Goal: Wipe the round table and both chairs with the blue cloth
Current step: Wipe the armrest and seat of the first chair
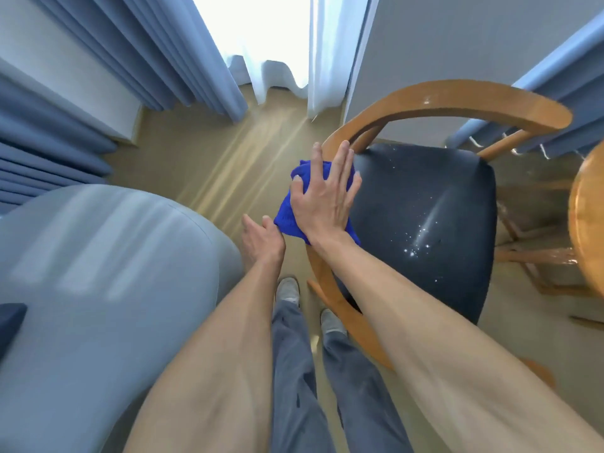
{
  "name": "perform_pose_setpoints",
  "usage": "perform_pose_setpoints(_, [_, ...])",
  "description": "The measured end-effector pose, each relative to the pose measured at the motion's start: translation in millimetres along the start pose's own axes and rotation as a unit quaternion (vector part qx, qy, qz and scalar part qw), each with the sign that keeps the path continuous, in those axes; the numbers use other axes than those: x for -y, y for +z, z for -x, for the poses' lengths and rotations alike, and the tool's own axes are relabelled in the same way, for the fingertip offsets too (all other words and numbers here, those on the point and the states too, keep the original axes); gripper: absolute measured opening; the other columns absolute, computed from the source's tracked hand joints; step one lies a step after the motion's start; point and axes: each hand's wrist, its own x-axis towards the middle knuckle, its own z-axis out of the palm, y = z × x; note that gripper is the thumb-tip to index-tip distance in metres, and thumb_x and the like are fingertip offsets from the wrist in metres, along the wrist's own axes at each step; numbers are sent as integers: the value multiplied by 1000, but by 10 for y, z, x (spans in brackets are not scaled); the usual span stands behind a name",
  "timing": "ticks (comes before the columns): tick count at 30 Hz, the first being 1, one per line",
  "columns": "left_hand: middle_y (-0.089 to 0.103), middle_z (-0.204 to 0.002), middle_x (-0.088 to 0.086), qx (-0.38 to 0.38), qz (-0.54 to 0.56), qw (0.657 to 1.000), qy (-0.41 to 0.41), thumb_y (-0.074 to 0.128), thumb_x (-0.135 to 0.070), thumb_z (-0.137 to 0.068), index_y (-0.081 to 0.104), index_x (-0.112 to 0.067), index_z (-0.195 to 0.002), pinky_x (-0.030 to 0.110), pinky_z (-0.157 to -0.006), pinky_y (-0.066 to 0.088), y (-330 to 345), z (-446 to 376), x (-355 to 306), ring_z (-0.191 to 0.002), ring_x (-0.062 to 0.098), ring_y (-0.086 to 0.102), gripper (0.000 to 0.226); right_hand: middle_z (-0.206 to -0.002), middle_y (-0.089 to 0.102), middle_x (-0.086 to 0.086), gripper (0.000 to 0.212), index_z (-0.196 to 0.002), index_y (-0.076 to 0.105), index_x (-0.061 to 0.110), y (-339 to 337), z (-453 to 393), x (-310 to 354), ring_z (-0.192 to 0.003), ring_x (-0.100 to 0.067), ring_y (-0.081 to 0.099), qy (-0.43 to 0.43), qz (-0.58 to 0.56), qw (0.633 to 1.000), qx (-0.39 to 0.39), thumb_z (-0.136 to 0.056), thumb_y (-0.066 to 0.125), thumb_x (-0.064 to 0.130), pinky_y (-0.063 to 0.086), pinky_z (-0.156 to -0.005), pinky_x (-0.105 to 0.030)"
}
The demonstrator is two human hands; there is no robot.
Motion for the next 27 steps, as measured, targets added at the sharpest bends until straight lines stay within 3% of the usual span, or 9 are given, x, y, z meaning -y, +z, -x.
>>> perform_pose_setpoints(5, [44, -146, 17, 62, -17, 996, 55, 32, -35, -101, 28, -9, -151, 42, -100, 34, 196, -183, -449, -132, 35, 42, 56, -164, 5, -20, 61, -153, 29, 21, -51, -835, 104, -152, -32, 0, 82, 0, 996, 34, -95, 42, 33, 5, -119, -51])
perform_pose_setpoints(7, [43, -147, 16, 84, -25, 994, 70, 32, -35, -102, 29, -10, -151, 42, -102, 33, 266, -290, -596, -134, 34, 40, 55, -161, 19, -19, 51, -142, 42, 19, -31, -1077, 85, -151, -33, 8, 109, -18, 994, 20, -92, 48, 28, 9, -118, -51])
perform_pose_setpoints(10, [44, -147, 16, 114, -51, 989, 79, 33, -35, -102, 34, -10, -149, 42, -106, 31, 323, -458, -699, -135, 33, 40, 53, -112, 59, -8, 12, -91, 62, 14, -7, -1313, 15, -115, -30, 51, 163, -110, 974, -114, -85, 59, 23, 39, -103, -45])
perform_pose_setpoints(13, [54, -135, 19, 127, -66, 988, 50, 33, -37, -100, 46, -5, -137, 43, -102, 35, 378, -599, -698, -126, 36, 47, 51, -86, 67, -7, 26, -68, 66, 5, -40, -1224, -71, -88, -19, 52, 186, -278, 931, -146, -87, 54, 18, 47, -87, -41])
perform_pose_setpoints(16, [57, -127, 20, 148, -44, 988, 9, 35, -38, -100, 50, -3, -131, 42, -98, 39, 452, -612, -733, -120, 36, 51, 50, -121, 69, -10, 35, -99, 78, 4, -11, -967, -263, -121, -22, 56, 60, -323, 944, -19, -81, 49, 10, 37, -111, -30])
perform_pose_setpoints(18, [59, -124, 18, 166, -25, 986, -18, 37, -40, -99, 54, -5, -126, 42, -97, 42, 516, -620, -731, -116, 35, 53, 47, -133, 63, -7, 39, -111, 76, 11, 32, -970, -444, -135, -25, 47, -5, -288, 958, 12, -82, 48, 14, 29, -117, -40])
perform_pose_setpoints(20, [60, -119, 16, 167, -22, 985, -31, 37, -41, -98, 56, -6, -119, 42, -97, 44, 549, -606, -758, -113, 34, 54, 45, -134, 63, 0, 36, -108, 76, 19, 73, -1116, -526, -140, -25, 41, -19, -232, 972, 5, -86, 48, 22, 19, -117, -51])
perform_pose_setpoints(24, [60, -117, 11, 179, 11, 983, -44, 47, -32, -98, 56, -7, -122, 39, -91, 45, 609, -696, -846, -109, 31, 56, 36, -128, 66, 5, 29, -97, 79, 24, 163, -1463, -593, -143, -25, 35, 3, -186, 982, 9, -87, 52, 25, 9, -119, -50])
perform_pose_setpoints(27, [60, -117, 15, 257, 187, 933, -169, 62, -48, -83, 52, 1, -129, 34, -75, 50, 656, -836, -1027, -99, 31, 61, 67, -118, 69, 5, 29, -91, 79, 21, 186, -1717, -765, -140, -26, 40, -14, -133, 991, 8, -87, 50, 21, 13, -118, -46])
